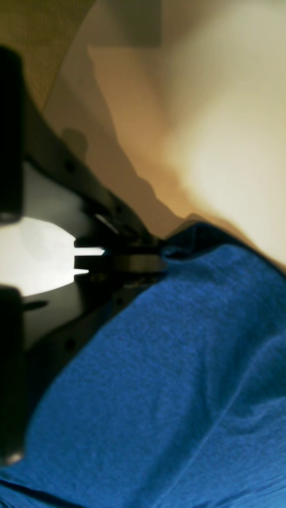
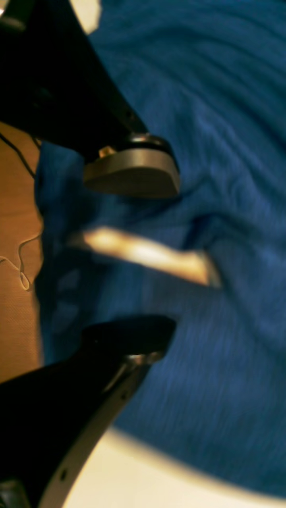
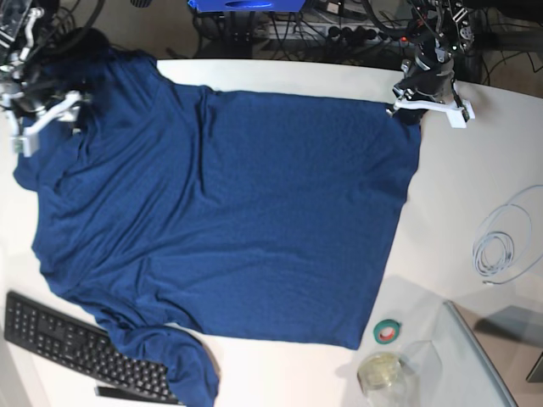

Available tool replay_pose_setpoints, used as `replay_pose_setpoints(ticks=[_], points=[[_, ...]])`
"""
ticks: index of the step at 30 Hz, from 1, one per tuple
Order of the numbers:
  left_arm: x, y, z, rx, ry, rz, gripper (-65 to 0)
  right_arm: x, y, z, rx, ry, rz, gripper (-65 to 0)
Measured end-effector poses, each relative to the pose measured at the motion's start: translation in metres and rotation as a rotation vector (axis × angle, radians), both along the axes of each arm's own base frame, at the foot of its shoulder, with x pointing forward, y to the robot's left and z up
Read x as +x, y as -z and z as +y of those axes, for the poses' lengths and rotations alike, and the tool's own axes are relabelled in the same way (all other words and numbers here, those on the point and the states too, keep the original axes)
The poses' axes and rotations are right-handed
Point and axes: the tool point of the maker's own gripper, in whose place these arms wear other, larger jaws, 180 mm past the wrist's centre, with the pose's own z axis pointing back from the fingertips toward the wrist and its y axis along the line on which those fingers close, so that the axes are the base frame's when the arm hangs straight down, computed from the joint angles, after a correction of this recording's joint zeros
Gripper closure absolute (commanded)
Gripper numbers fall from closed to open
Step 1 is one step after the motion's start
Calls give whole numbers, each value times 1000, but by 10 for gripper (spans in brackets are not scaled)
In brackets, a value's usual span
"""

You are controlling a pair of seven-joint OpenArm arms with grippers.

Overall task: Layout the t-shirt on the table in an organized manner, then fold the t-shirt properly
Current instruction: 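Grasp the shirt corner with the right gripper and pull it outward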

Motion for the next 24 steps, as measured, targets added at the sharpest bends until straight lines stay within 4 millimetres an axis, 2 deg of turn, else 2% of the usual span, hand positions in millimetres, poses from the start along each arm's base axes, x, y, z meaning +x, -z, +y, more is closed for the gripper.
replay_pose_setpoints(ticks=[3, 5, 7, 10, 13, 14, 15, 16, 18, 19, 21, 24], points=[[-1, 0, 0, 0, -4, 2, 0, 13, -19, -45, -72, 73, -50, -428], [-1, 0, 0, 0, -2, 2, 0, 20, -16, -64, -91, 92, -42, -428], [-1, 0, 0, 1, -3, 2, 0, 15, 4, -70, -77, 105, 28, -428], [-1, 0, 1, 2, -3, 2, 0, 4, 32, -67, -48, 106, 86, -428], [-1, -1, 6, 14, 7, 8, 0, 8, 36, -75, -40, 123, 62, -417], [-1, -1, 8, 18, 2, 9, 0, 12, 37, -76, -34, 129, 54, -399], [-2, -1, 10, 21, -6, 12, 0, 14, 38, -79, -31, 141, 40, -347], [-2, -1, 10, 22, -8, 10, 0, 16, 38, -80, -30, 146, 27, -276], [-3, 0, 9, 19, -5, 13, 0, 16, 37, -81, -31, 148, 22, -65], [-3, 0, 9, 19, -5, 13, 0, 14, 36, -80, -33, 144, 29, 0], [-2, 0, 9, 19, -4, 13, 0, 9, 32, -75, -53, 122, 45, -17], [-1, -1, 7, 18, 1, 12, 0, 2, 10, -69, -120, 69, 28, 0]])
